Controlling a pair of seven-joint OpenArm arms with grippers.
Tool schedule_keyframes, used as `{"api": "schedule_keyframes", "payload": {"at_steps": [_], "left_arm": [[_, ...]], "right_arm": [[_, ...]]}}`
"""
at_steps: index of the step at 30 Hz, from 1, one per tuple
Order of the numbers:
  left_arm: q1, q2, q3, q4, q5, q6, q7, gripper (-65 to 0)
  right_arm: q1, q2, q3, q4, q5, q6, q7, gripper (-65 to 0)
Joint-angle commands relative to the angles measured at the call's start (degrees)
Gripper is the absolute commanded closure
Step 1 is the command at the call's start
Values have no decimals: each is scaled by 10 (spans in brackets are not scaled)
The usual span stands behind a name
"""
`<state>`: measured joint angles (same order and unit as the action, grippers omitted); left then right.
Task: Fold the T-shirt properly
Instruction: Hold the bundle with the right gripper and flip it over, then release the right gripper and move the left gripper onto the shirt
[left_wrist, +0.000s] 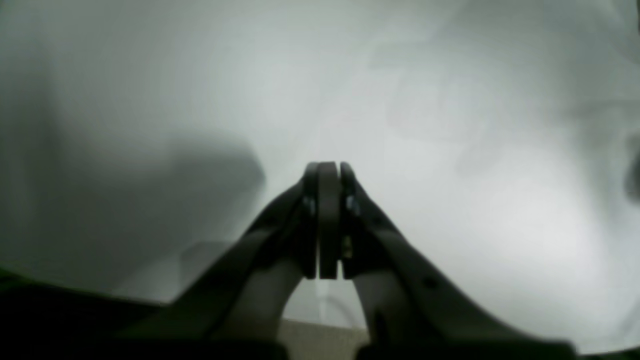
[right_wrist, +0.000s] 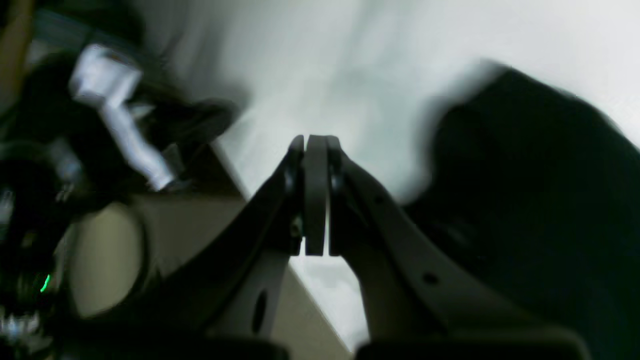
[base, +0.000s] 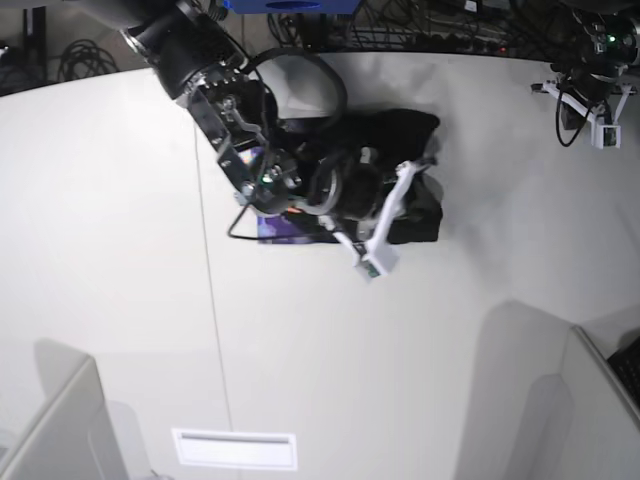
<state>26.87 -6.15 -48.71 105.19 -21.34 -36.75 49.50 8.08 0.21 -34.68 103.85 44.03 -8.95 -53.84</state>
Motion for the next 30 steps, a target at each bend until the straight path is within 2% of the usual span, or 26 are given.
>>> {"api": "schedule_keyframes", "payload": {"at_steps": [1, 3, 7, 8, 11, 12, 14, 16, 18, 20, 23, 28, 30], "left_arm": [[1, -6, 9, 18, -35, -19, -12, 0], [1, -6, 29, 21, -106, -30, -12, 0], [1, -9, 77, 20, -246, -31, -12, 0], [0, -9, 95, 20, -271, -31, -12, -39], [-15, -8, 140, 18, -314, -31, -12, -349], [-22, -6, 155, 10, -322, -31, -12, -434], [-39, -5, 190, -14, -332, -31, -12, -559], [-62, -4, 226, -47, -336, -31, -12, -620], [-83, -4, 253, -84, -335, -30, -12, -632], [-100, -4, 274, -118, -333, -23, -12, -632], [-122, -4, 304, -164, -332, 22, -14, -632], [-152, -7, 360, -207, -332, 69, -14, -627], [-154, -7, 377, -210, -332, 89, -14, -571]], "right_arm": [[-1, 5, 30, 26, 5, -1, 10, 0], [-28, 32, 93, 49, 6, -1, 10, 0], [-74, 83, 194, 92, 7, 1, 10, 0], [-84, 96, 214, 95, 7, 1, 10, 0], [-113, 123, 253, 97, 7, 5, 10, 0], [-123, 130, 265, 97, 7, 18, 10, 0], [-144, 136, 295, 97, 7, 64, 10, 0], [-166, 135, 339, 97, 7, 107, 10, 0], [-185, 134, 386, 97, 7, 142, 10, 0], [-197, 134, 416, 96, 7, 162, 10, 0], [-210, 137, 452, 96, 5, 167, 10, 0], [-218, 139, 485, 96, 5, 167, 10, 0], [-218, 139, 490, 95, 5, 168, 10, 0]]}}
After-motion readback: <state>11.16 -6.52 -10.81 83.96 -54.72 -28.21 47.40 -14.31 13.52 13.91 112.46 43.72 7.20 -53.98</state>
